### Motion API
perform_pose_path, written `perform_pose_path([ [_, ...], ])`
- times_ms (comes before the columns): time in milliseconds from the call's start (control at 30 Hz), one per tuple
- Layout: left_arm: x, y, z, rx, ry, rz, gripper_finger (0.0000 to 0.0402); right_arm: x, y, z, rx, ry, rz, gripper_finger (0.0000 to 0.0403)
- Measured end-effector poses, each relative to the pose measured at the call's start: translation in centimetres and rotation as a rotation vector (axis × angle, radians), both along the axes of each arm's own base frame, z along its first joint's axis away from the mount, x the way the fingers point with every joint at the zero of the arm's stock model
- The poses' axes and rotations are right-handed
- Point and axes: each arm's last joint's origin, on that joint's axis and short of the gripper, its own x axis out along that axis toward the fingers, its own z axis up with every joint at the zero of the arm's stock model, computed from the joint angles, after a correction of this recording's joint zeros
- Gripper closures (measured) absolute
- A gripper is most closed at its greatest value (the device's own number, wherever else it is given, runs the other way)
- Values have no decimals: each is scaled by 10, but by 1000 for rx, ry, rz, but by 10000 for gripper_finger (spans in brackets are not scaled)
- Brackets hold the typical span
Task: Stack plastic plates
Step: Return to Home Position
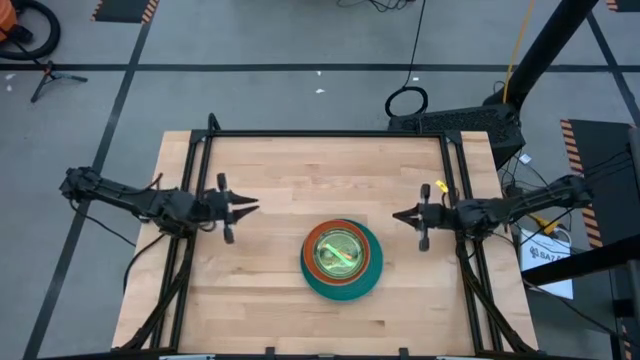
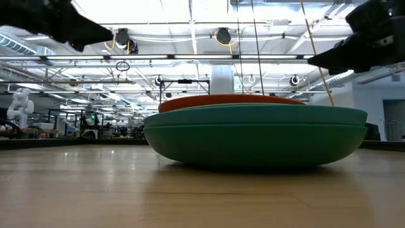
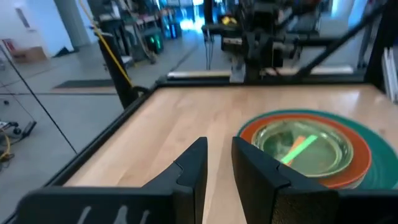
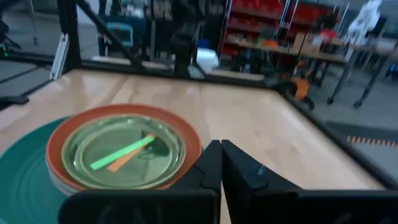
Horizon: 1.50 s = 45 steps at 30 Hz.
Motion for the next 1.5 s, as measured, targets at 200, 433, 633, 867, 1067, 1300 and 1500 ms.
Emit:
perform_pose_path([
  [200, -25, 7, -19, -57, -162, 17, 321, -11, -3, 4, -66, -112, 6, 403],
  [433, -38, 11, -41, -96, -244, 24, 321, -21, -4, 9, -20, -199, 41, 403],
  [633, -38, 11, -59, -136, -231, 26, 321, -25, -4, 8, 17, -199, 59, 403],
  [867, -38, 10, -59, -148, -227, 12, 321, -25, -5, 10, -6, -224, 57, 403],
  [1067, -37, 11, -60, -177, -230, 35, 321, -24, -5, 4, -18, -159, 52, 403],
  [1300, -38, 11, -60, -133, -220, 41, 321, -24, -4, 3, -19, -149, 55, 393],
  [1500, -38, 11, -60, -133, -220, 42, 321, -24, -4, 3, -19, -149, 55, 393],
])
